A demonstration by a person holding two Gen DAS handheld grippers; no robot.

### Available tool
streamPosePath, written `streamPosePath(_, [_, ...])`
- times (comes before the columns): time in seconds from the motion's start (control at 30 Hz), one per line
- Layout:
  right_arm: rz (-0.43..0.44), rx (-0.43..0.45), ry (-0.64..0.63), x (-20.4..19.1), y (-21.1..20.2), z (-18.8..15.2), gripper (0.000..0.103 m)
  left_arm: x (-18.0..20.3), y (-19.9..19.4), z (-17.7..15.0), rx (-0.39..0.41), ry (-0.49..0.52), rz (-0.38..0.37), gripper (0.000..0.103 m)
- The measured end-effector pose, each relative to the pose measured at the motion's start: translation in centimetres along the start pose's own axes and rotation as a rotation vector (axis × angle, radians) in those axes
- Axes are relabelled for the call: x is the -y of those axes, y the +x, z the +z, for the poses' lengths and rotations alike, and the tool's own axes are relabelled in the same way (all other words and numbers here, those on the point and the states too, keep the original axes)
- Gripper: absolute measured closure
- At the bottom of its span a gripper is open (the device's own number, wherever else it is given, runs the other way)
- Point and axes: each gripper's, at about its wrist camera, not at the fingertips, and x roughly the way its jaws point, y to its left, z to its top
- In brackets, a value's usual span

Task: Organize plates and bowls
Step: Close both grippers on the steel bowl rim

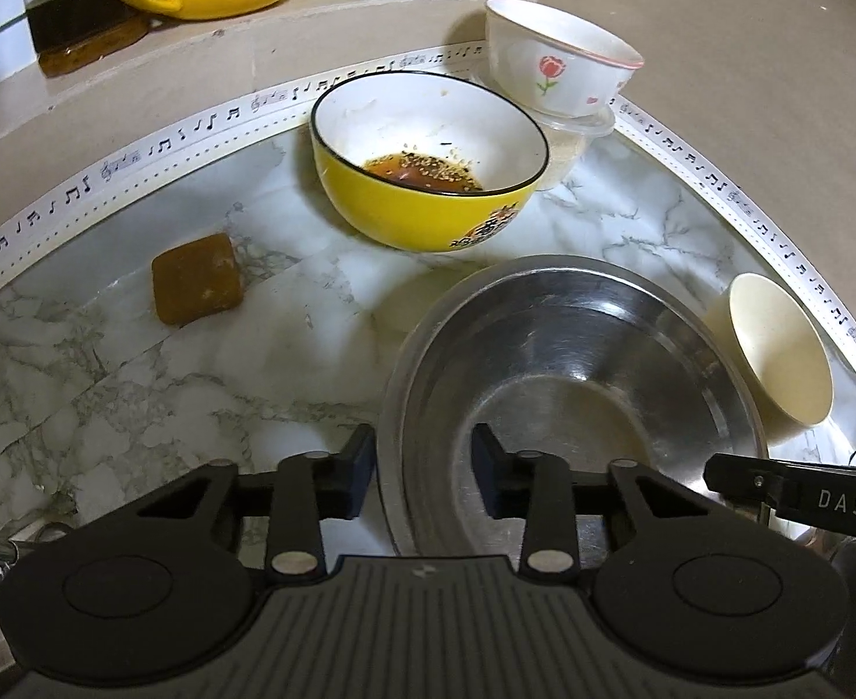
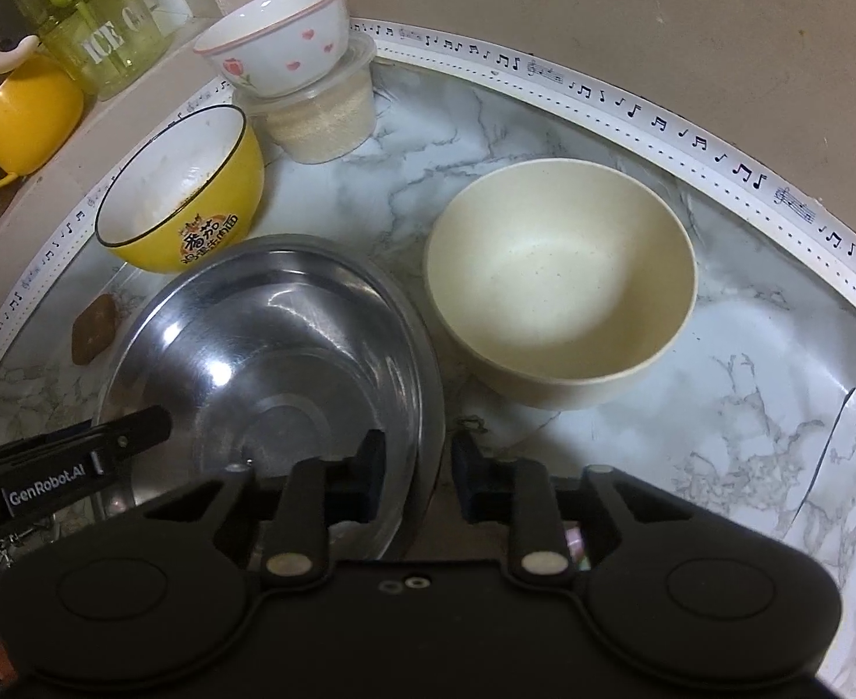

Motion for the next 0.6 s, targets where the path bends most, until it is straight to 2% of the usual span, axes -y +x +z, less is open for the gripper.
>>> streamPosePath(0.07, [0.003,0.002,0.008,0.1,0.0,0.0,0.088,-0.2,-0.1,0.1,0.001,-0.009,-0.001,0.074])
streamPosePath(0.1, [0.007,0.003,0.014,0.2,0.0,0.0,0.089,-0.2,-0.2,0.1,0.002,-0.013,-0.004,0.078])
streamPosePath(0.27, [0.006,0.014,0.018,0.1,-0.2,-0.1,0.090,-0.5,-0.2,-0.1,0.001,-0.018,0.012,0.085])
streamPosePath(0.6, [0.039,0.068,-0.020,-0.6,-2.1,-0.4,0.091,-1.4,-3.1,-0.2,0.046,-0.024,0.012,0.086])
